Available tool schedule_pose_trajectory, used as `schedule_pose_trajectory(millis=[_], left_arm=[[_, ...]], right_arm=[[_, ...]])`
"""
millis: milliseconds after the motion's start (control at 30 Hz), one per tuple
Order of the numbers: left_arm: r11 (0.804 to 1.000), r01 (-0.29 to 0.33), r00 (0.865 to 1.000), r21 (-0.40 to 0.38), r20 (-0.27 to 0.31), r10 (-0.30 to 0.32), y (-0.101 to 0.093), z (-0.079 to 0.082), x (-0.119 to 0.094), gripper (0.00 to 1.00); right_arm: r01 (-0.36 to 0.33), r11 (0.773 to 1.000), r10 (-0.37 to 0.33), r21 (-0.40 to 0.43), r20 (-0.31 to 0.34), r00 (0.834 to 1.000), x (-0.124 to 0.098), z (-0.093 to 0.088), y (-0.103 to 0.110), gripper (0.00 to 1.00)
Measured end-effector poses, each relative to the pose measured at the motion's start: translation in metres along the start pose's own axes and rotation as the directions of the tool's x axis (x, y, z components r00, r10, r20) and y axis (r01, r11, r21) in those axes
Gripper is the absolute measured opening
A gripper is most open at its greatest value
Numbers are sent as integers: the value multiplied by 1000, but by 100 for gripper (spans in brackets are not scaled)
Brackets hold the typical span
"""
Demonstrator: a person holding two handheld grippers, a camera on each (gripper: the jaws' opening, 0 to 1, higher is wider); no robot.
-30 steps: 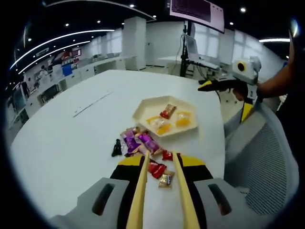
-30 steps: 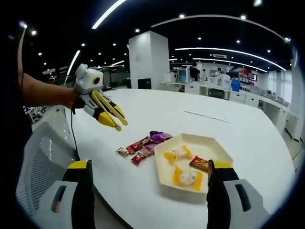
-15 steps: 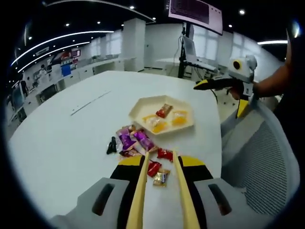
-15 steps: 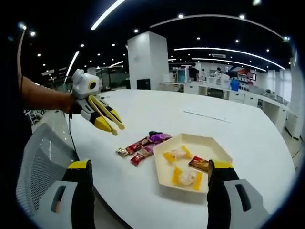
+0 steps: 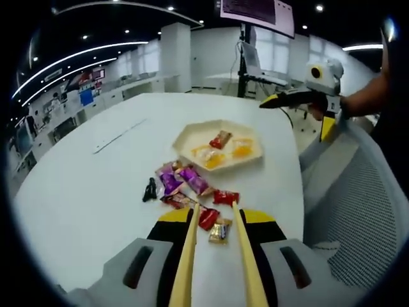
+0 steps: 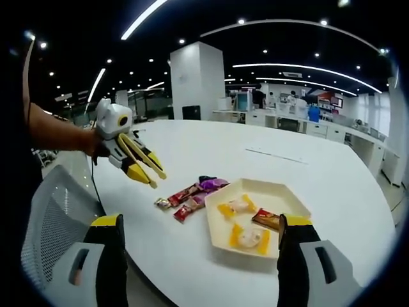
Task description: Place the target food into the container with the food tongs after gripping and lifting it, then release it inside without dropping or visibly crushing the food.
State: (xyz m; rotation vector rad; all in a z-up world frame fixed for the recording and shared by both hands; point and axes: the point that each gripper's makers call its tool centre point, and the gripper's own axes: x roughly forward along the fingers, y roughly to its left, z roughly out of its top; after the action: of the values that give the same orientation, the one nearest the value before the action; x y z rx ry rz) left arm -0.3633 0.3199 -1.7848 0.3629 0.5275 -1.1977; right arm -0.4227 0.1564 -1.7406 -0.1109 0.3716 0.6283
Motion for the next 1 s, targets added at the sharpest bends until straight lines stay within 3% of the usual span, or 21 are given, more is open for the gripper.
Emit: schedule_pose_trajectory(millis=[467,1000], left_arm=[[1000,-4,996,-1,-86,4,0,-41,16,24],[1000,25,993,-8,-111,-26,-8,-42,30,21]], right_arm=[[4,1000,-4,3,1,1000,0,0,0,98],[6,1000,-6,3,-6,1000,0,-1,0,97]])
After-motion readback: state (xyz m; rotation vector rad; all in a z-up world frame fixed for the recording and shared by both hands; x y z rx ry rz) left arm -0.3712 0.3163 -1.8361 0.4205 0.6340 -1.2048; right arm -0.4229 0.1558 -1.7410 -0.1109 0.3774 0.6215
